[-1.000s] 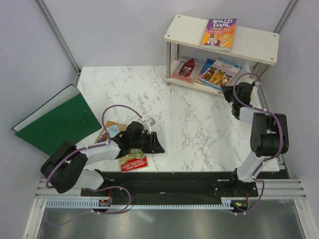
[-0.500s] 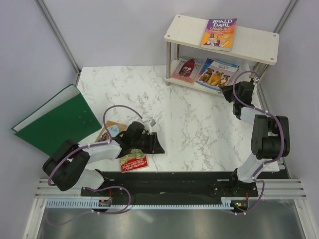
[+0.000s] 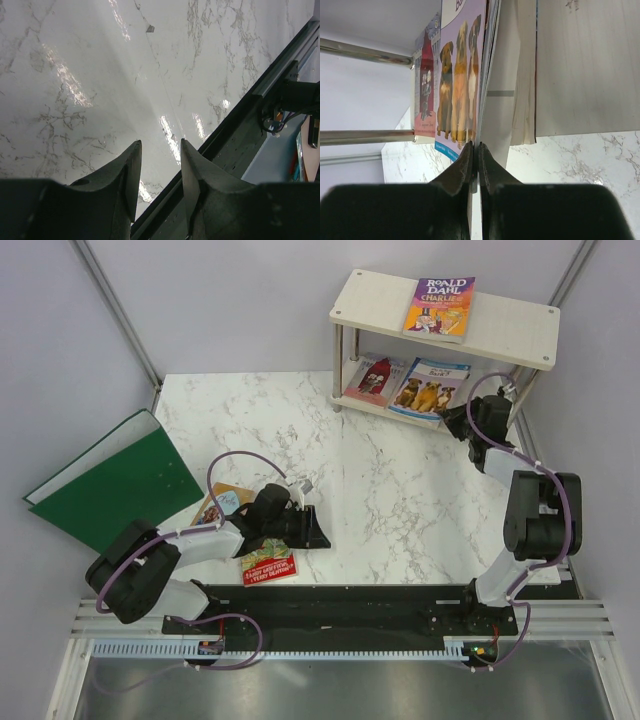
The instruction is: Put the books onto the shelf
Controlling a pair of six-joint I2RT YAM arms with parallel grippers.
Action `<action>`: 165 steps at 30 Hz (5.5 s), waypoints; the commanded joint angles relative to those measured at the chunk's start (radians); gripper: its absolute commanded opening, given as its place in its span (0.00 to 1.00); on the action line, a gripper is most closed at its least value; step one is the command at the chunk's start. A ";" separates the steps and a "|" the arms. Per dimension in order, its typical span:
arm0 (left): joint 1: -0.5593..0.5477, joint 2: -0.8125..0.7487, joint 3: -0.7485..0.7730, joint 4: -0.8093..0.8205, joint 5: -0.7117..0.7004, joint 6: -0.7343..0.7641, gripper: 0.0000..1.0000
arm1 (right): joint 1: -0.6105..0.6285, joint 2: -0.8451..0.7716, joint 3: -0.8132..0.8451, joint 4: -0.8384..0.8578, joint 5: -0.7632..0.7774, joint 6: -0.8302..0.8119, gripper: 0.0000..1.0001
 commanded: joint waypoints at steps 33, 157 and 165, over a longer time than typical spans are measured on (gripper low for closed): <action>-0.010 0.015 0.039 0.035 0.021 -0.018 0.43 | 0.004 0.103 0.134 -0.057 0.024 0.000 0.23; -0.024 0.035 0.054 0.034 0.023 -0.011 0.43 | 0.627 0.153 0.430 -0.429 1.148 -0.946 0.72; -0.024 0.037 0.054 0.035 0.027 -0.011 0.43 | 0.645 0.354 0.625 -0.432 1.277 -1.086 0.73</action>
